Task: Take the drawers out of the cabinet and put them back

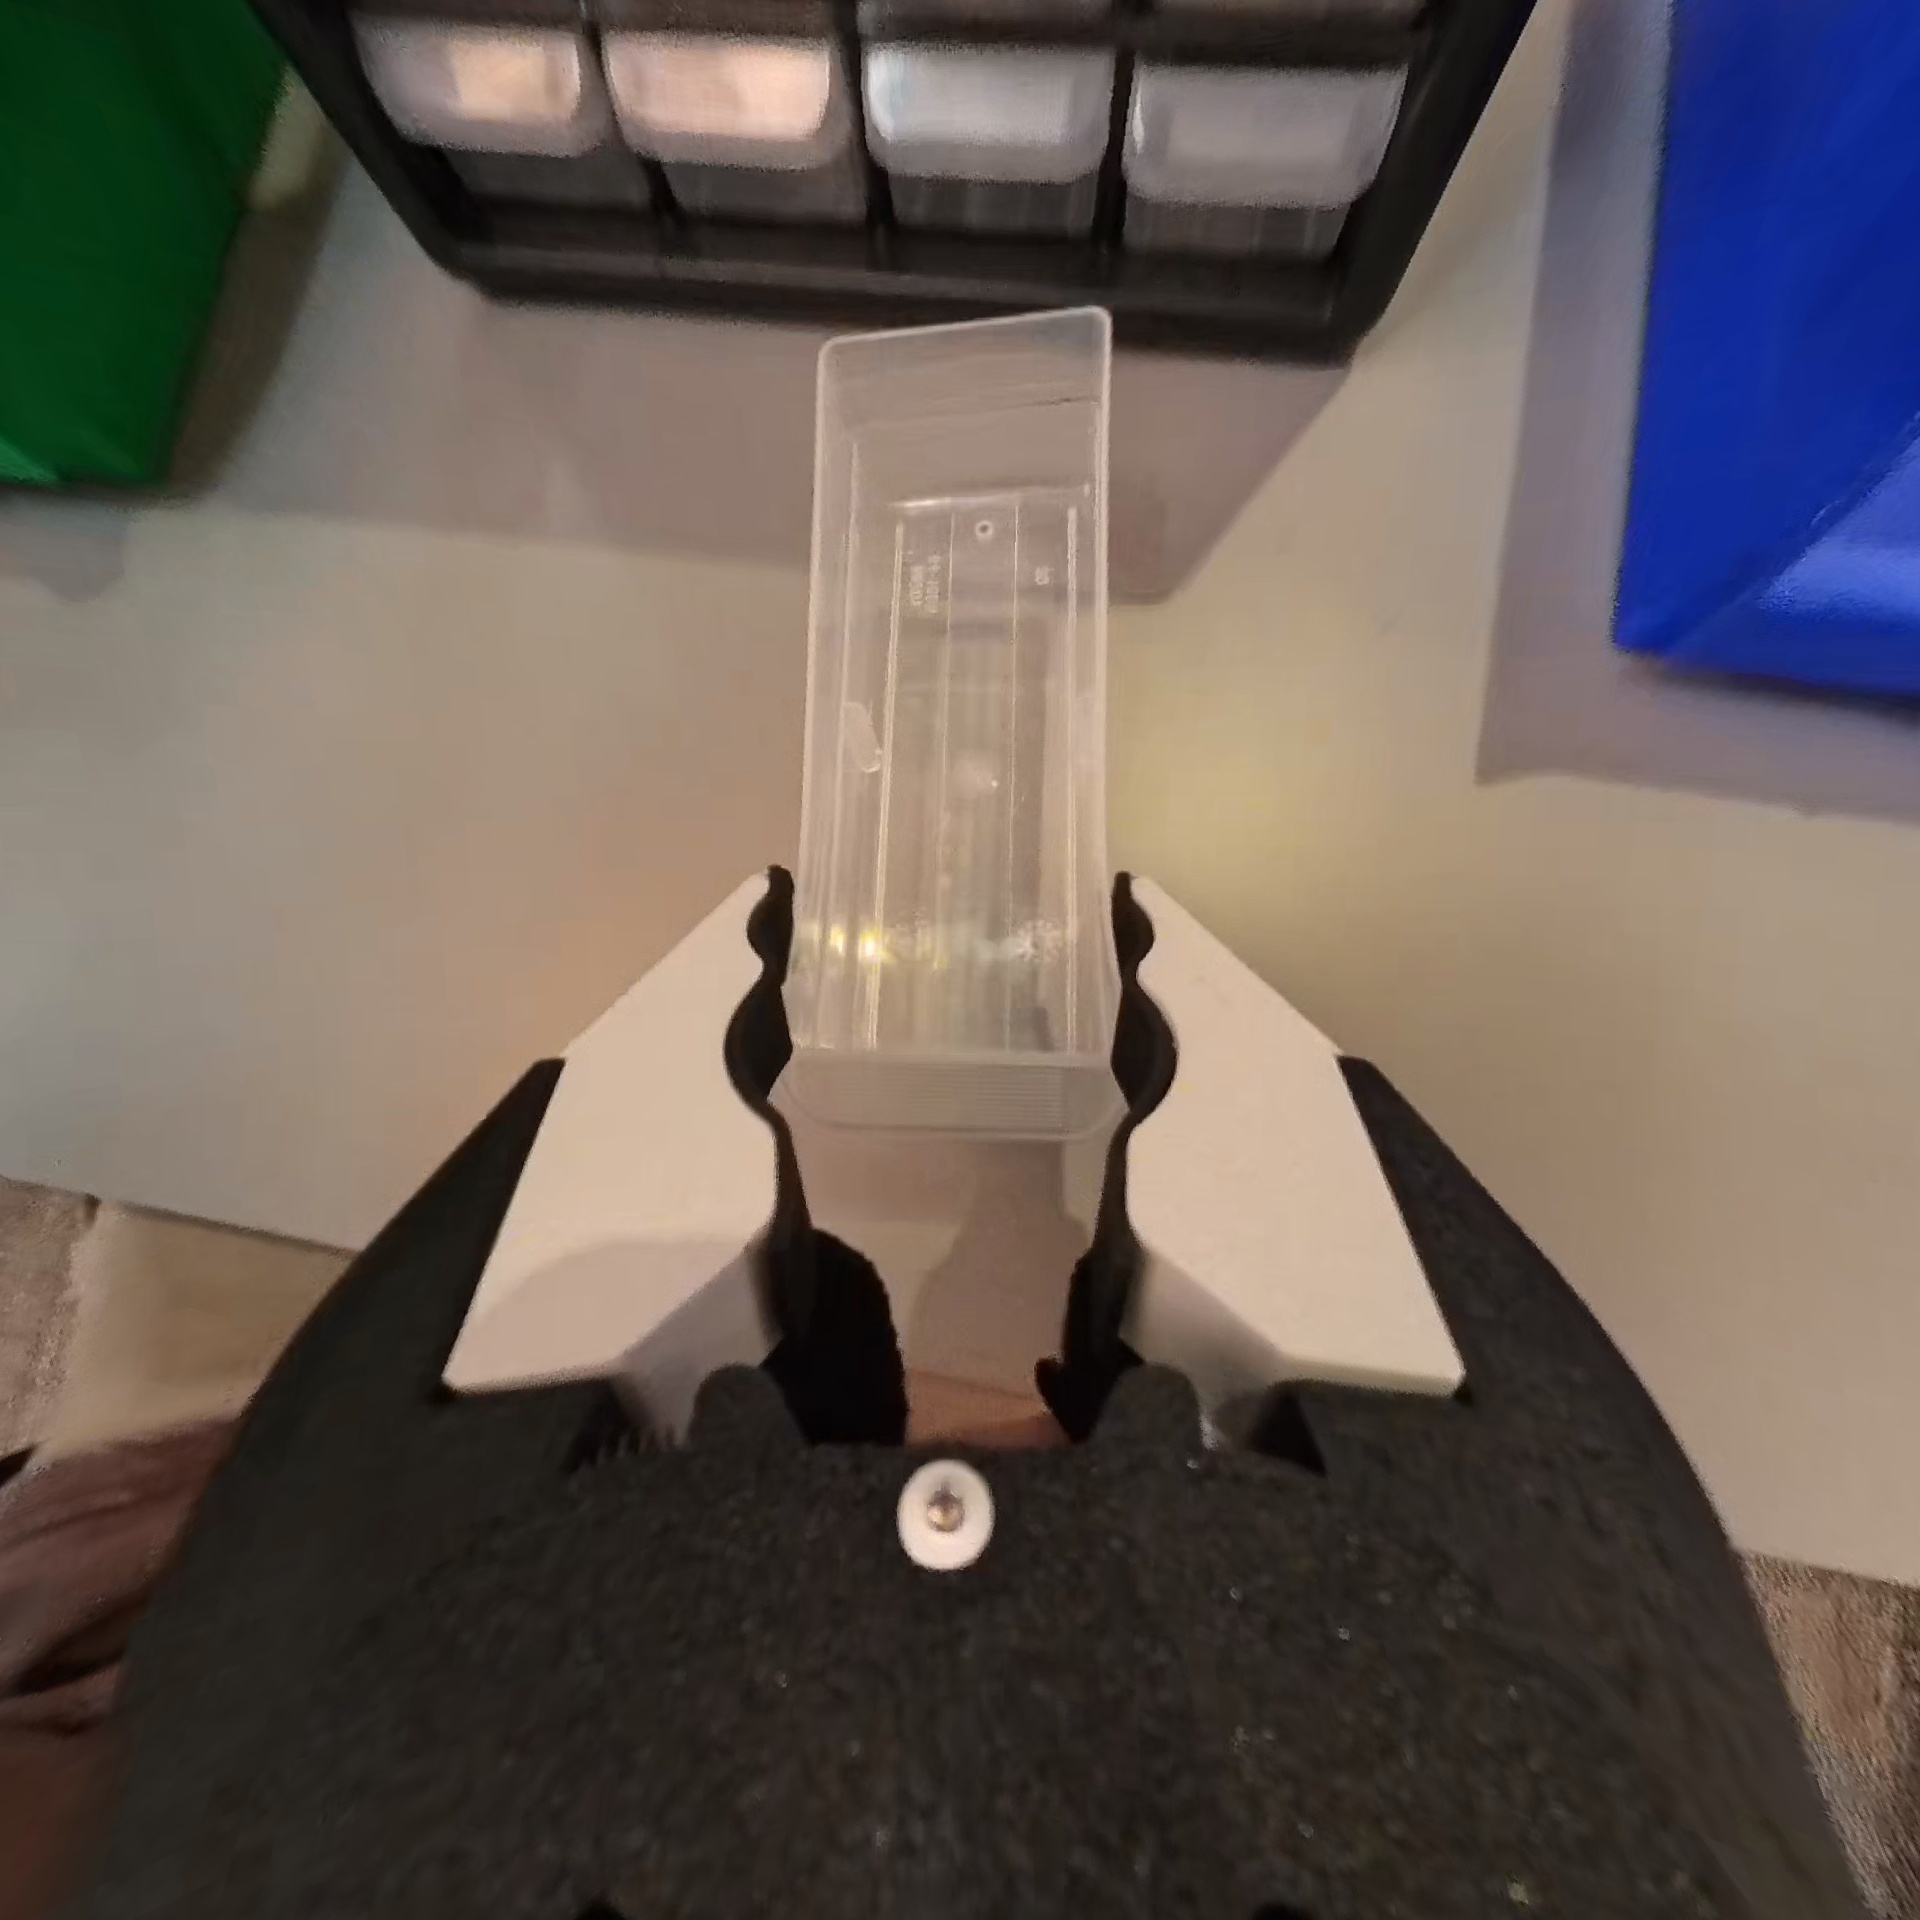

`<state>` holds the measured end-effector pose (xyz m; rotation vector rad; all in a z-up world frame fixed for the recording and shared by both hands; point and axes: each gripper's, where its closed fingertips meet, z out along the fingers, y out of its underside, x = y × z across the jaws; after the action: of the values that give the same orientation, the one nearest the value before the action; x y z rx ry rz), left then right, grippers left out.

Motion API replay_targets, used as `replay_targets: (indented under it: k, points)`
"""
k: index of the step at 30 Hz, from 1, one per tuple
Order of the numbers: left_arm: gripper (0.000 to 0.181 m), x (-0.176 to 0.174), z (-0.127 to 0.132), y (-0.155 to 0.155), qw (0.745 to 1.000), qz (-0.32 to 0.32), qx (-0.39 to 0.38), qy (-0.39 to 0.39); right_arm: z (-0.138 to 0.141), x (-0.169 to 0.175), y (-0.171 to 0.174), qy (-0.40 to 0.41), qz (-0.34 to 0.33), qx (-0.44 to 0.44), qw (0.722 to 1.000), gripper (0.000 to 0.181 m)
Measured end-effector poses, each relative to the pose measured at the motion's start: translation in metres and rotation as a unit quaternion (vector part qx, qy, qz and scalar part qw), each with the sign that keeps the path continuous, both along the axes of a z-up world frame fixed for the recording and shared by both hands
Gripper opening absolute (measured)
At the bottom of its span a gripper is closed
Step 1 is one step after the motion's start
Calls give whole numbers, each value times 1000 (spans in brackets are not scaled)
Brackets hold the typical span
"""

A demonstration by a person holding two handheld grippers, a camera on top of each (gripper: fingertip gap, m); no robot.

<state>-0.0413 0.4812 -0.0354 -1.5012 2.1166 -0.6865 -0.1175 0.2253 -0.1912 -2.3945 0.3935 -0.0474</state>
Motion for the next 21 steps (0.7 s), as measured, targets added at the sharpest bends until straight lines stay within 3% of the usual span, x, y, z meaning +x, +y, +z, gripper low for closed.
replay_targets:
  k: [10, 21]
  points:
    - [0, 0, 0, 0, 1000, 1, -2, 3, 87, 18, 43, -21, -19, 105, 994, 61]
    - [0, 0, 0, 0, 1000, 5, 6, 5, 97, 14, 68, -1, -30, 121, 992, 61]
